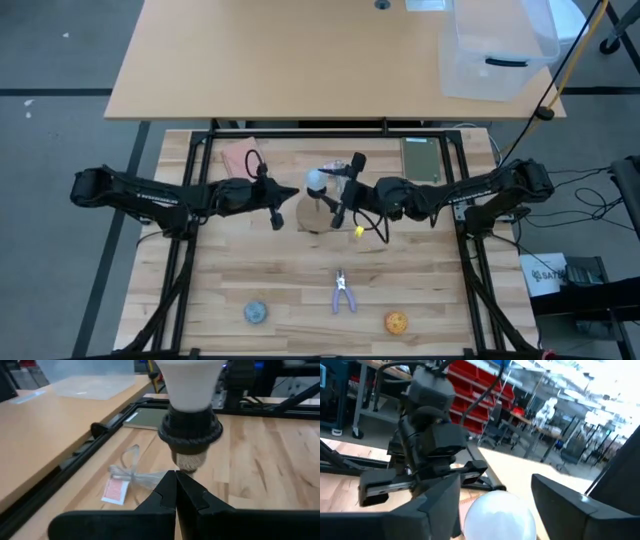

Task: Screw lightbulb
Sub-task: Remove the lightbulb from the lamp

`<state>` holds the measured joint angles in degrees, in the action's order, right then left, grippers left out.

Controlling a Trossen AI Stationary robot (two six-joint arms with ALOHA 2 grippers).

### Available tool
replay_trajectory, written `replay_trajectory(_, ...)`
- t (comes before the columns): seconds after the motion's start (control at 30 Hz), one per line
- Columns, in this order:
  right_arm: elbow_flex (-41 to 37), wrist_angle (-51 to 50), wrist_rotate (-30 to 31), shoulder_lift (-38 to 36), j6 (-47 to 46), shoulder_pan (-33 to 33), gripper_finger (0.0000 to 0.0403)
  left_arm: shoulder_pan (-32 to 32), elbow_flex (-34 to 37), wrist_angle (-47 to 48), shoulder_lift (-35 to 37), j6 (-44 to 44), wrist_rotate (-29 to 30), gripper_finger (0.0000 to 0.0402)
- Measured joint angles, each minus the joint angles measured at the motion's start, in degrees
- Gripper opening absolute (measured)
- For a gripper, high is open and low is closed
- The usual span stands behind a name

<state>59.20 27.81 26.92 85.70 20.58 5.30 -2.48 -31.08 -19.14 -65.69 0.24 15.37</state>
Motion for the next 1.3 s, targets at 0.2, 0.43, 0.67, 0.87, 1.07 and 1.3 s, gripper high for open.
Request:
replay_trajectory(0.2,1.9,-6.0,0.0,0.0,-3.2,-0.4,0.0288,0.0,4.2,-5.0,0.0,0.1,-3.0,0.0)
replay_trajectory(0.43,1.9,-4.6,0.4,0.0,0.9,3.0,0.0276,0.0,4.5,-7.8,0.1,0.5,-3.1,0.0)
replay_trajectory(0.67,1.9,-7.1,9.8,0.0,4.9,8.6,0.0128,-0.5,4.5,-12.3,3.8,5.8,-0.3,0.0)
replay_trajectory(0.87,-1.0,-5.5,13.3,0.0,3.7,10.2,0.0012,-3.1,4.0,-17.8,5.5,6.8,0.1,0.0)
replay_trajectory(1.07,-8.1,6.7,21.2,0.1,2.1,9.7,0.0002,-3.8,1.2,-17.4,4.2,7.6,-3.9,0.0)
replay_trajectory(1.3,-12.0,15.5,17.6,0.0,1.4,6.0,0.0001,-3.8,0.2,-17.4,4.1,7.8,-4.6,0.0)
